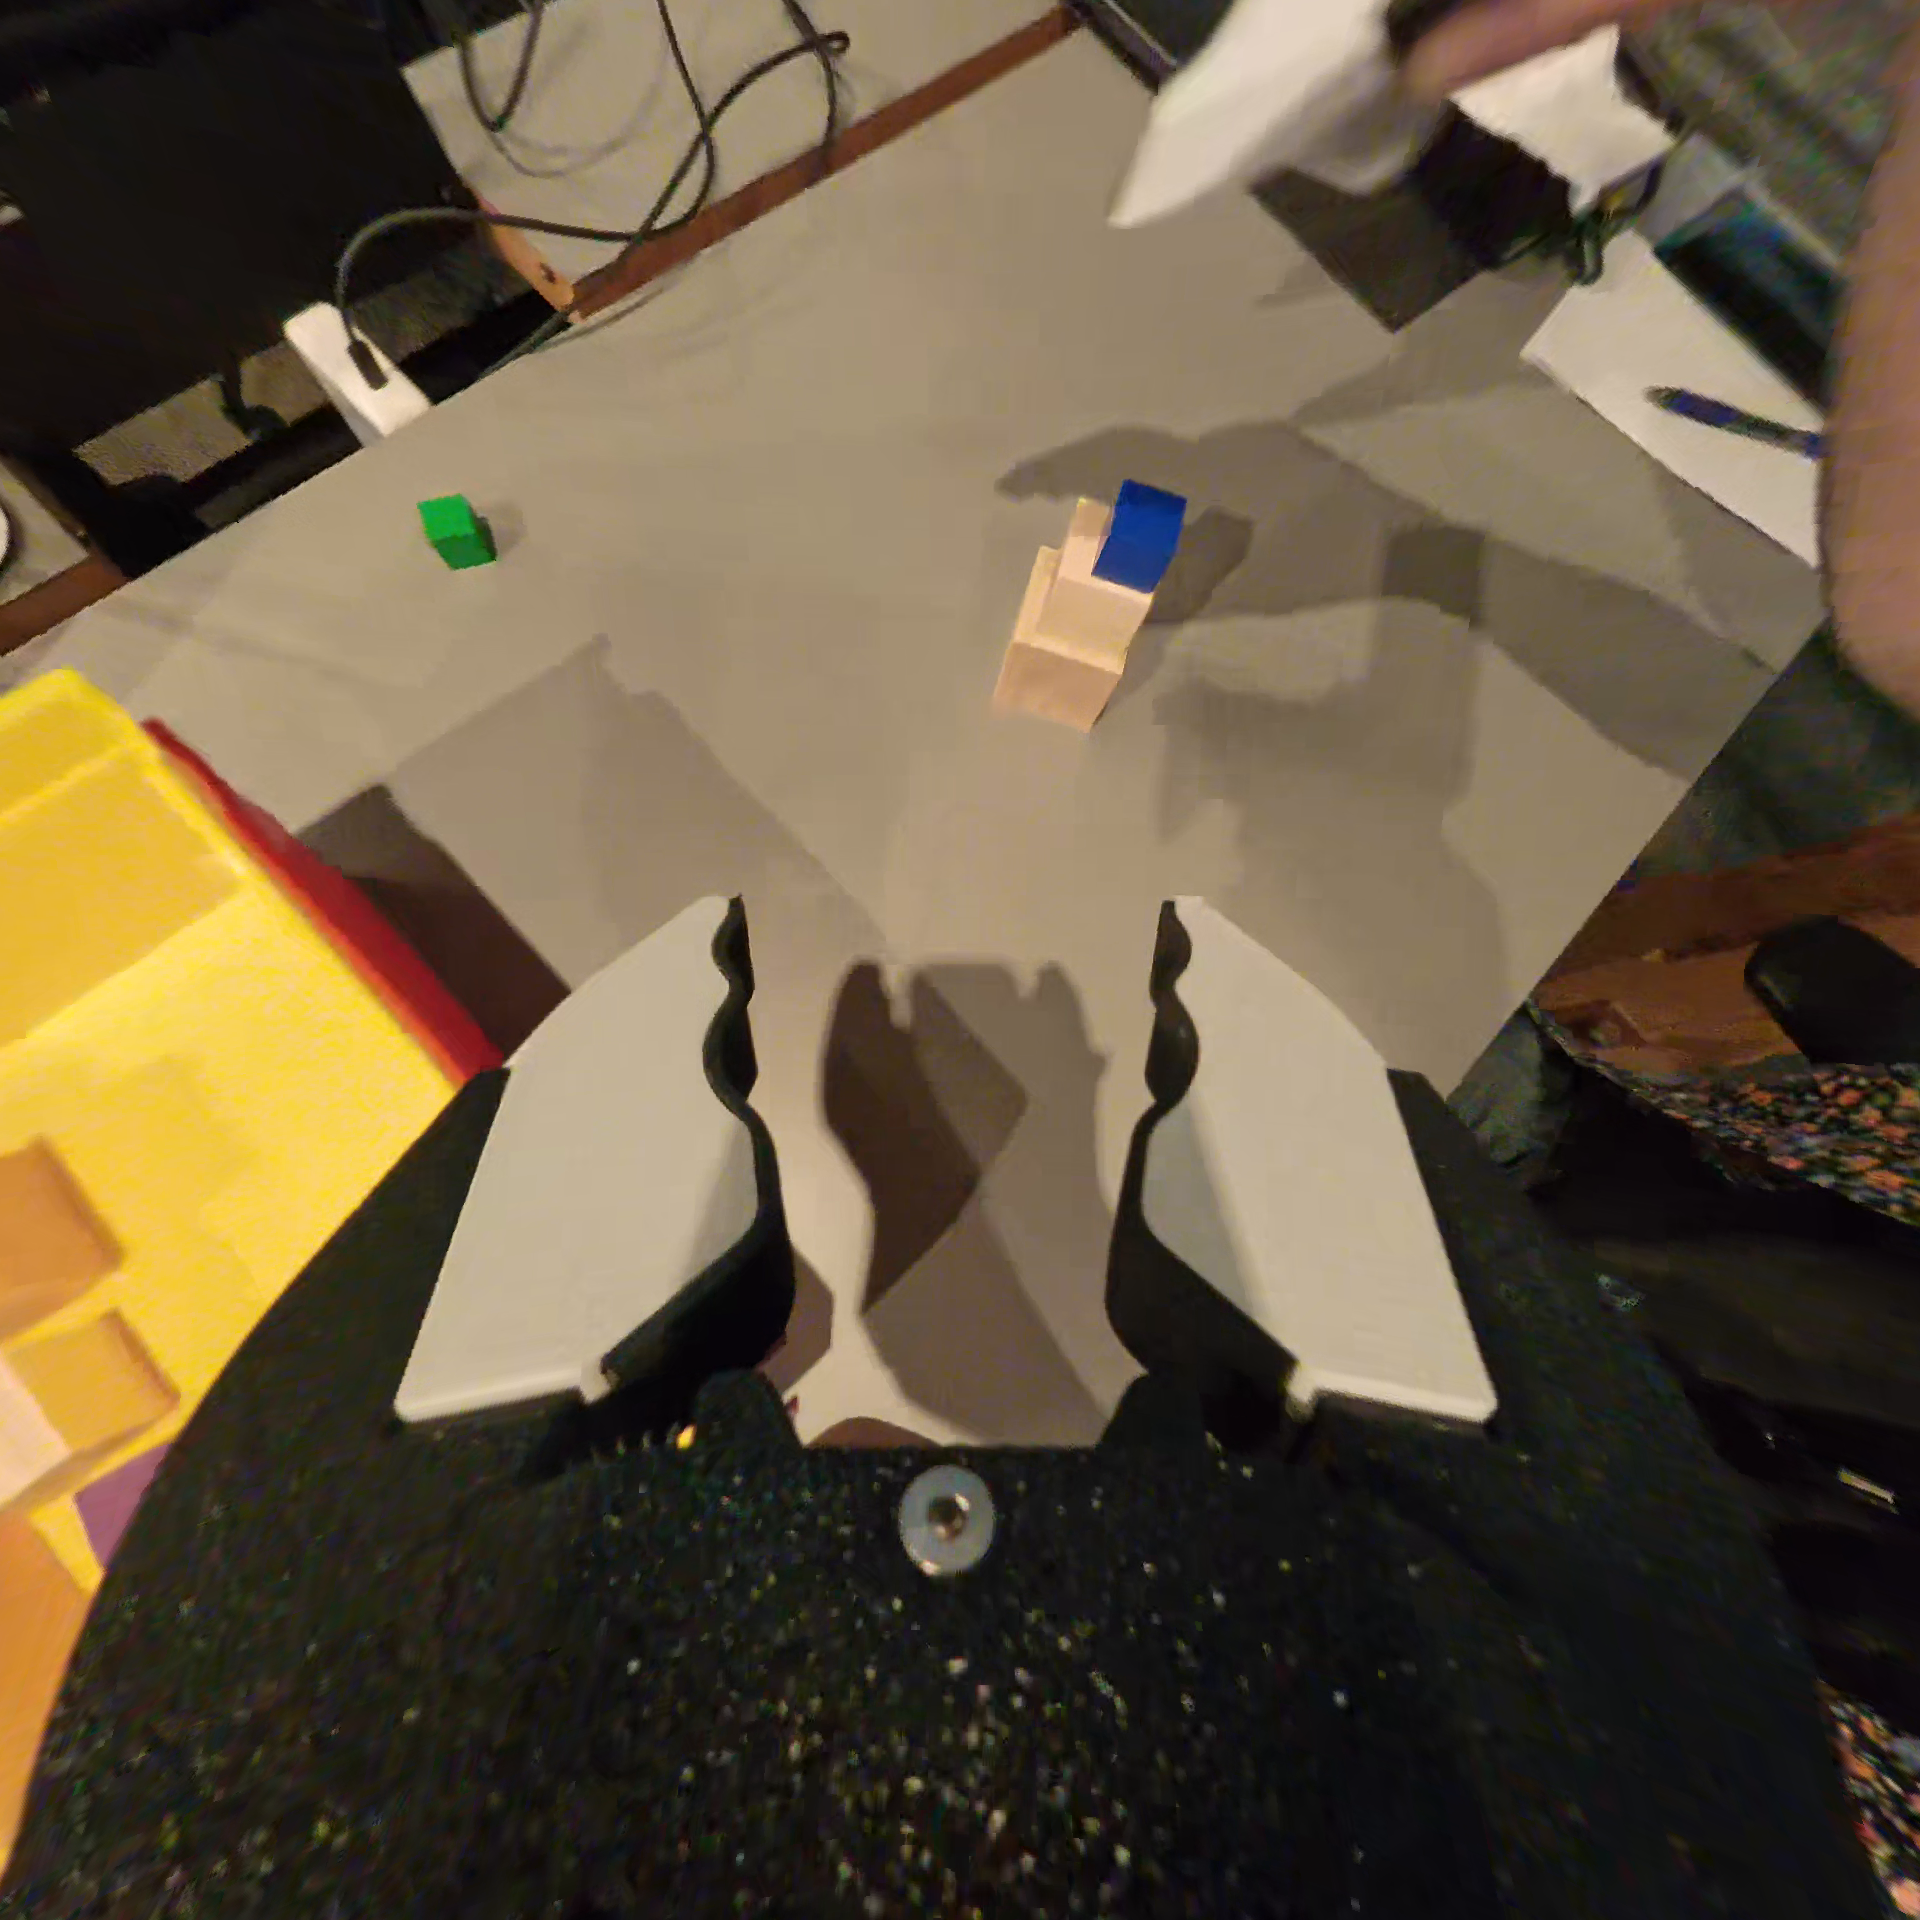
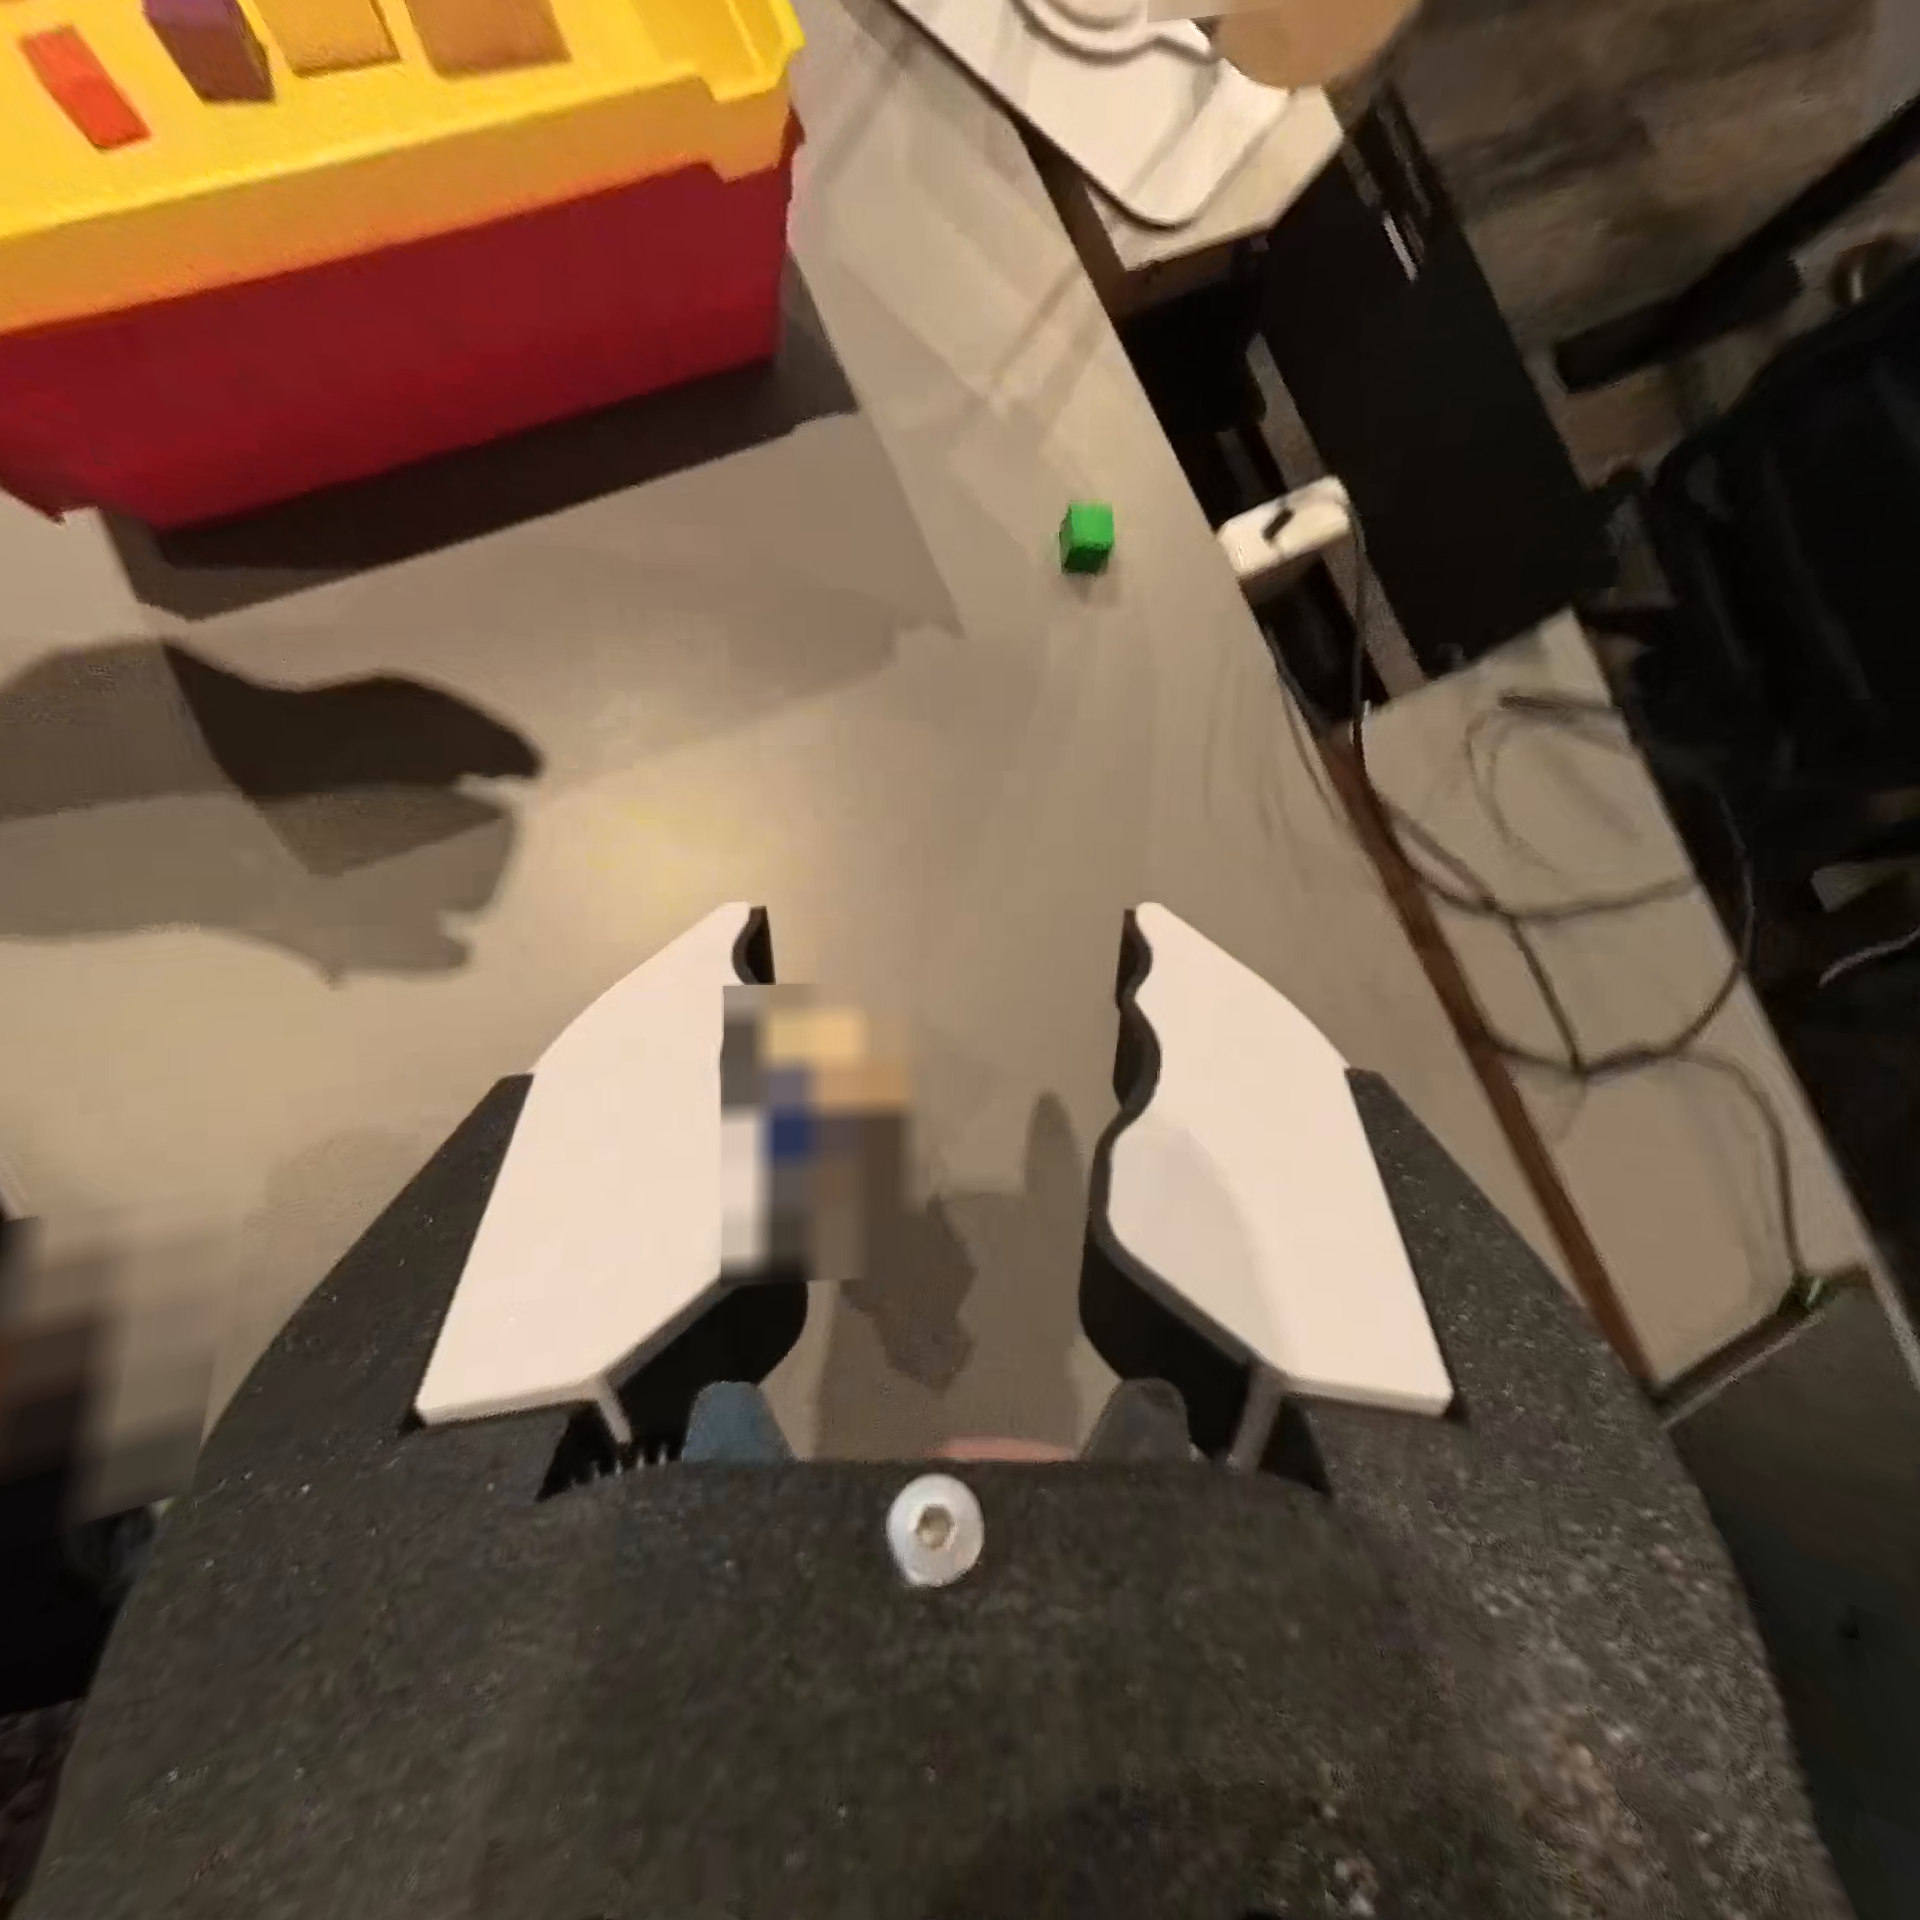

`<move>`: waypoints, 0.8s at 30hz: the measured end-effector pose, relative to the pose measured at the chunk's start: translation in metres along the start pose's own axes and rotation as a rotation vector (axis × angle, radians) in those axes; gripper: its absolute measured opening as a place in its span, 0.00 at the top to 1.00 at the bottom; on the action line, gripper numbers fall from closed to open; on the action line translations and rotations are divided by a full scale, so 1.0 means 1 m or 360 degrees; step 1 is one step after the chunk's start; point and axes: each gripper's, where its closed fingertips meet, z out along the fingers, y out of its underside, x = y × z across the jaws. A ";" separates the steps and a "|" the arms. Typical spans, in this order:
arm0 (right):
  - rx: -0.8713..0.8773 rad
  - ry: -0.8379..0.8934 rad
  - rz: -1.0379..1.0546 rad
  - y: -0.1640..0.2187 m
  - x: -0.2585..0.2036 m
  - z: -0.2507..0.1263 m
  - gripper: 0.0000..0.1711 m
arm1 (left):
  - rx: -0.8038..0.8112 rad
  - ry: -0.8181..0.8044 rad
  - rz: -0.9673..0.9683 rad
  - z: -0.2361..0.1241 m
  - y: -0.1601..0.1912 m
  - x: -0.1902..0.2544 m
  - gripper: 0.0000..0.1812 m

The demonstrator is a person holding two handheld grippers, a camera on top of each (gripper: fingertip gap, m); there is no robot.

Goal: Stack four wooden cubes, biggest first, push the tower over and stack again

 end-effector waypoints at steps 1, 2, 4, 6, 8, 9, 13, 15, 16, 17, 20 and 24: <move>-0.0008 -0.0035 -0.0060 -0.013 0.003 0.014 0.63 | 0.0028 -0.0003 -0.0016 -0.007 0.006 -0.002 0.59; -0.0031 -0.0086 -0.0081 -0.024 0.006 0.029 0.63 | 0.0052 -0.0011 -0.0032 -0.013 0.011 -0.005 0.59; -0.0131 -0.0133 -0.0061 -0.040 0.016 0.063 0.63 | 0.0070 -0.0033 -0.0064 -0.023 0.023 -0.012 0.59; -0.0234 -0.0162 -0.0028 -0.050 0.026 0.100 0.63 | 0.0052 -0.0068 -0.0094 -0.032 0.033 -0.024 0.58; -0.0320 -0.0216 0.0013 -0.059 0.032 0.137 0.63 | 0.0082 -0.0081 -0.0136 -0.042 0.039 -0.037 0.58; -0.0355 -0.0223 0.0030 -0.062 0.036 0.154 0.63 | 0.0092 -0.0091 -0.0165 -0.046 0.044 -0.043 0.58; -0.0550 -0.0230 0.0018 -0.061 0.048 0.212 0.63 | 0.0072 -0.0133 -0.0238 -0.058 0.065 -0.061 0.58; -0.0629 -0.0220 -0.0006 -0.058 0.052 0.234 0.63 | 0.0087 -0.0146 -0.0265 -0.064 0.071 -0.067 0.58; -0.0654 -0.0213 -0.0017 -0.057 0.055 0.243 0.63 | 0.0097 -0.0151 -0.0276 -0.066 0.074 -0.070 0.58; -0.0680 -0.0208 -0.0020 -0.056 0.056 0.250 0.63 | 0.0102 -0.0151 -0.0287 -0.068 0.076 -0.072 0.58; -0.0753 -0.0209 -0.0033 -0.050 0.058 0.266 0.63 | 0.0093 -0.0149 -0.0309 -0.070 0.083 -0.077 0.59; -0.0779 -0.0199 -0.0049 -0.045 0.060 0.280 0.63 | 0.0087 -0.0147 -0.0327 -0.071 0.087 -0.080 0.59</move>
